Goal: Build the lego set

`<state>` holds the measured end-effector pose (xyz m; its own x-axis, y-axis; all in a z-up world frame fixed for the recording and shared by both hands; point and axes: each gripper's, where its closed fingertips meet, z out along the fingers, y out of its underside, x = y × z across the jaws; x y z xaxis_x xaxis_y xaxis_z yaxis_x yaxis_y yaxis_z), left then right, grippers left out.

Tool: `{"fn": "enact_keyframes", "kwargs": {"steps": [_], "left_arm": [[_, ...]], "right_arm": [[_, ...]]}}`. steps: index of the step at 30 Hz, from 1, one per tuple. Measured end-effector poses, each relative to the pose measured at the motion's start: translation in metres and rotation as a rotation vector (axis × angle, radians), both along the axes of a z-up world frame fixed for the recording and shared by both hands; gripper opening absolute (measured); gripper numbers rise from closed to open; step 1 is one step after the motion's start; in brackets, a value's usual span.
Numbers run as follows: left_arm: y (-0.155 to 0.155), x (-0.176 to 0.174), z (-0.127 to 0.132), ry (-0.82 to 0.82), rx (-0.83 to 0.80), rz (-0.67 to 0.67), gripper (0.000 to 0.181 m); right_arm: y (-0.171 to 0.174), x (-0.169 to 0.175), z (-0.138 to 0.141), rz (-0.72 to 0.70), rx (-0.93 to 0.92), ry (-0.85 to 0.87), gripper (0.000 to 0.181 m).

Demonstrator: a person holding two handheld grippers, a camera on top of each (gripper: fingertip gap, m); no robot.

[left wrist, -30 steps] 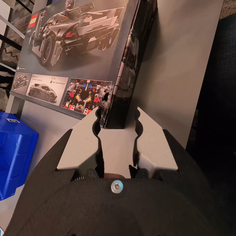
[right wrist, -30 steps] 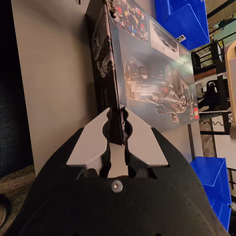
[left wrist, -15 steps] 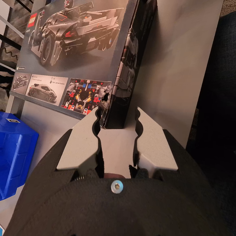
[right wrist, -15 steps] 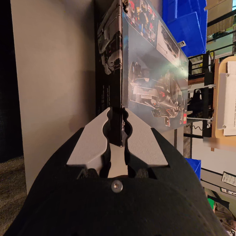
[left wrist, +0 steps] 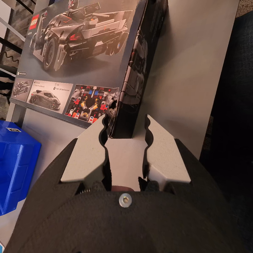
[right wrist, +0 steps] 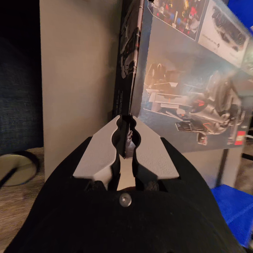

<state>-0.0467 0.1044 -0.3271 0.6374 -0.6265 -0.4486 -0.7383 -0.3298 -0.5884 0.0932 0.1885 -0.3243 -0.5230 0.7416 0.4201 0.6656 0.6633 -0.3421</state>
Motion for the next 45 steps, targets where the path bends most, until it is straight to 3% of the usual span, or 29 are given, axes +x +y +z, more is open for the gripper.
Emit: {"fn": "enact_keyframes", "kwargs": {"steps": [1,4,9,18,32,39,45], "left_arm": [[0.000,0.000,0.000,0.000,0.000,-0.001,0.051],[0.000,0.000,0.000,0.002,-0.001,-0.001,0.051],[0.000,-0.002,0.000,0.010,0.003,0.003,0.052],[0.001,-0.002,0.001,0.009,0.005,0.001,0.051],[0.000,-0.002,0.001,0.016,0.003,0.001,0.052],[0.000,-0.001,0.000,0.023,0.002,-0.001,0.053],[0.001,-0.001,0.000,0.023,0.000,-0.001,0.053]], "right_arm": [[0.000,0.000,0.000,-0.019,-0.054,-0.019,0.007],[-0.002,0.001,-0.001,-0.054,-0.215,-0.088,0.007],[-0.004,0.000,0.005,-0.053,-0.242,-0.031,0.012],[0.002,0.001,0.010,-0.051,0.058,0.181,0.017],[0.003,0.000,0.007,-0.106,0.121,0.246,0.018],[0.006,0.000,-0.009,-0.147,0.120,0.191,0.022],[0.004,0.001,-0.012,-0.141,-0.025,0.064,0.016]]}}
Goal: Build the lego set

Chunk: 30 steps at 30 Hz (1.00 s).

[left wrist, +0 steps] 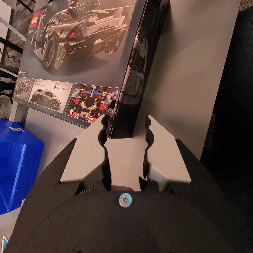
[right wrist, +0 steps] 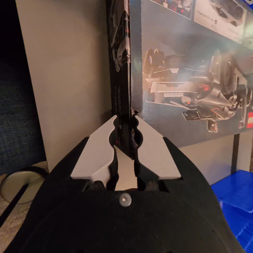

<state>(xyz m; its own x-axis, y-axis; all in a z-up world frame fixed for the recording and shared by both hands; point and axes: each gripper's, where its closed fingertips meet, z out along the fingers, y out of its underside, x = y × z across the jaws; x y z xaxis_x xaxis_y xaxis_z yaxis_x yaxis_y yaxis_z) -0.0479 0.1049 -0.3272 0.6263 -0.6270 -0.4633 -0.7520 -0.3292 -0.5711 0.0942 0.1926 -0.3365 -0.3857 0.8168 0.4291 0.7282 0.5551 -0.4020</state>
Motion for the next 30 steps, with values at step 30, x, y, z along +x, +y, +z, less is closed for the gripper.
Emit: {"fn": "enact_keyframes", "kwargs": {"steps": [30], "left_arm": [[0.020,0.035,0.044,-0.128,0.106,0.040,0.044]], "right_arm": [[-0.017,0.030,0.006,-0.165,-0.253,0.057,0.058]]}}
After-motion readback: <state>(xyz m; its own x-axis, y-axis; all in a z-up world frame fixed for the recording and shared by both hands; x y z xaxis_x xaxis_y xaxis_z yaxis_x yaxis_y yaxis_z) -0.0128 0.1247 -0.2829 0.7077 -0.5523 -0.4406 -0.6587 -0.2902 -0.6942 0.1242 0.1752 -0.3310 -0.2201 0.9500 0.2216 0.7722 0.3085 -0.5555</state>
